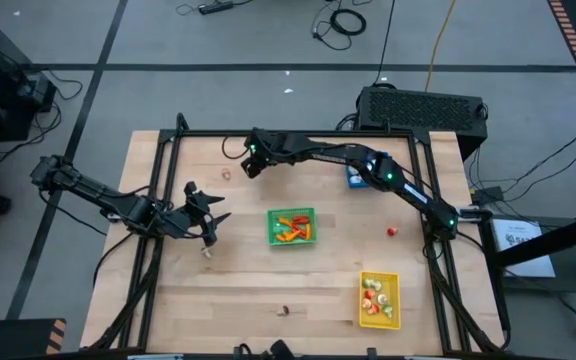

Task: Sort produce into baskets
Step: Put the brown mushroom into the yellow bin

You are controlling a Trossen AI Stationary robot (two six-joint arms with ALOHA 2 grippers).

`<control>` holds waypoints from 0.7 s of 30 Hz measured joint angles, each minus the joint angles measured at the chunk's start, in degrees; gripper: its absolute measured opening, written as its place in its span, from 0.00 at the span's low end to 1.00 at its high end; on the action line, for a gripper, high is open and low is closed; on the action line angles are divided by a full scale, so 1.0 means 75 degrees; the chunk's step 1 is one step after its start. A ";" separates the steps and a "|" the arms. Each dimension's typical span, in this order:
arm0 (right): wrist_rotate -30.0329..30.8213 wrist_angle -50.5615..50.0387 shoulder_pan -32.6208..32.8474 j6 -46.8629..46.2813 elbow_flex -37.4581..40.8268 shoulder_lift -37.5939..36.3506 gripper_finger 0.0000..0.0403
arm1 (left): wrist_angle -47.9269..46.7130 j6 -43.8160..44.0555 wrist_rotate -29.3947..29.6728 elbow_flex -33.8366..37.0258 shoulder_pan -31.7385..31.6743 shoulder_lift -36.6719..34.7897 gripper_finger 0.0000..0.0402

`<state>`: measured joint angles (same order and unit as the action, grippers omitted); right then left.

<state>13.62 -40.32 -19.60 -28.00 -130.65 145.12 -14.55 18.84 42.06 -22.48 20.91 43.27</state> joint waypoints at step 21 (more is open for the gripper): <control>0.1710 0.0146 0.0413 0.0022 0.0014 0.0408 0.39 | 0.0001 0.0017 -0.0003 0.0000 0.0000 0.0000 0.60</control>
<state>26.44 -39.22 -16.51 -27.84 -130.55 148.18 -14.54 18.96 42.04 -22.48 20.91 43.27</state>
